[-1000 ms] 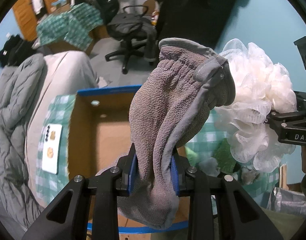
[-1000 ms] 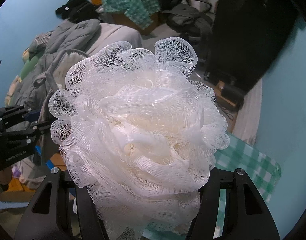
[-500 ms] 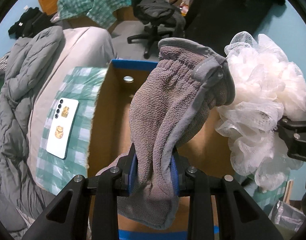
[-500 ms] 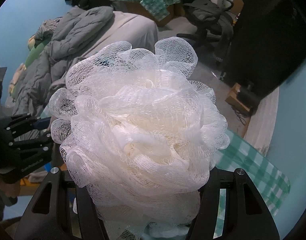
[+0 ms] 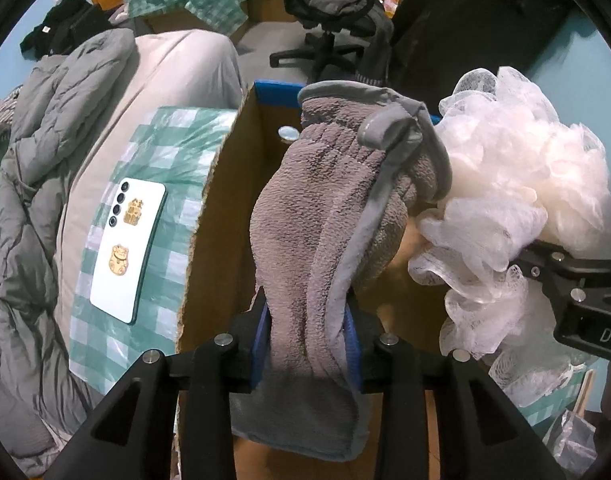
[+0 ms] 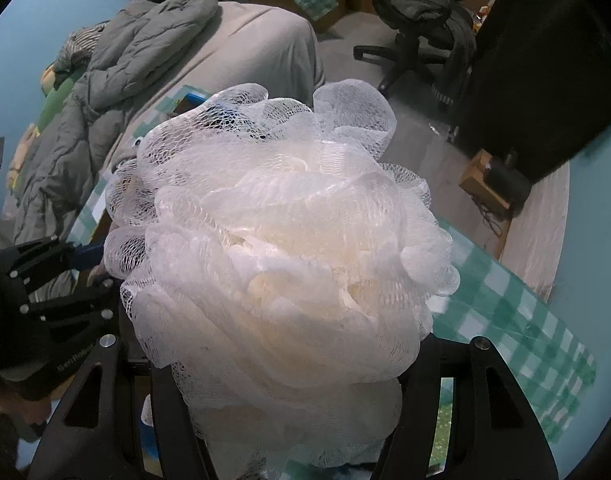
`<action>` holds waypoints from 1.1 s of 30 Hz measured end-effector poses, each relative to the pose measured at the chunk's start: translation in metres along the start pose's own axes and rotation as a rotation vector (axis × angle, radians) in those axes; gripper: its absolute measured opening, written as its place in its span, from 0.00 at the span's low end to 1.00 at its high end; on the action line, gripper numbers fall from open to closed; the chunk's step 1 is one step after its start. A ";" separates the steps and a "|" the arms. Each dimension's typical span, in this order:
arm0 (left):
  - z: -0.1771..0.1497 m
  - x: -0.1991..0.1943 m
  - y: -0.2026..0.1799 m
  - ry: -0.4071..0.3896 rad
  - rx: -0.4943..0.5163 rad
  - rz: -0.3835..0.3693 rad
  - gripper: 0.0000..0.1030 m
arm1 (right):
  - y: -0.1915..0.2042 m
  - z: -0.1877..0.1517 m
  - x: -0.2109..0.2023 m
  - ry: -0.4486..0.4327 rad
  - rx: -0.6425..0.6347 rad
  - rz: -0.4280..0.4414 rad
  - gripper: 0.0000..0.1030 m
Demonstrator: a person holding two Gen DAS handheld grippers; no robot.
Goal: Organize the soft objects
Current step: 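Release the grey mitt with the left gripper while the right gripper drops the puff into the box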
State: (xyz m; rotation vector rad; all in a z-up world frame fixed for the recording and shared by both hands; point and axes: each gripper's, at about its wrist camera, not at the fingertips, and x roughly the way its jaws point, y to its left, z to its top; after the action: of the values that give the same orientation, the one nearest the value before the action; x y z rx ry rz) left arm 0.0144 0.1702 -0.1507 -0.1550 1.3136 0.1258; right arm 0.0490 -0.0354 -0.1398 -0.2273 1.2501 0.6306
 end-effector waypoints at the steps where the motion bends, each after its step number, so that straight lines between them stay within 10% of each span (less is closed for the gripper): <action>1: 0.001 0.002 0.001 0.008 -0.001 0.003 0.39 | -0.001 0.000 0.002 0.003 0.003 -0.001 0.62; 10: 0.001 -0.009 0.000 0.025 0.012 0.059 0.71 | 0.013 0.007 0.012 0.015 0.011 -0.038 0.82; 33: -0.029 -0.072 0.000 -0.049 -0.049 0.024 0.75 | 0.027 0.006 -0.059 -0.111 -0.031 0.031 0.83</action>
State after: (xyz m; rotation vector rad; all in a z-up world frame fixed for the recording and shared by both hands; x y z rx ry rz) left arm -0.0309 0.1651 -0.0877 -0.1763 1.2641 0.1810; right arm 0.0281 -0.0296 -0.0782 -0.1961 1.1392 0.6803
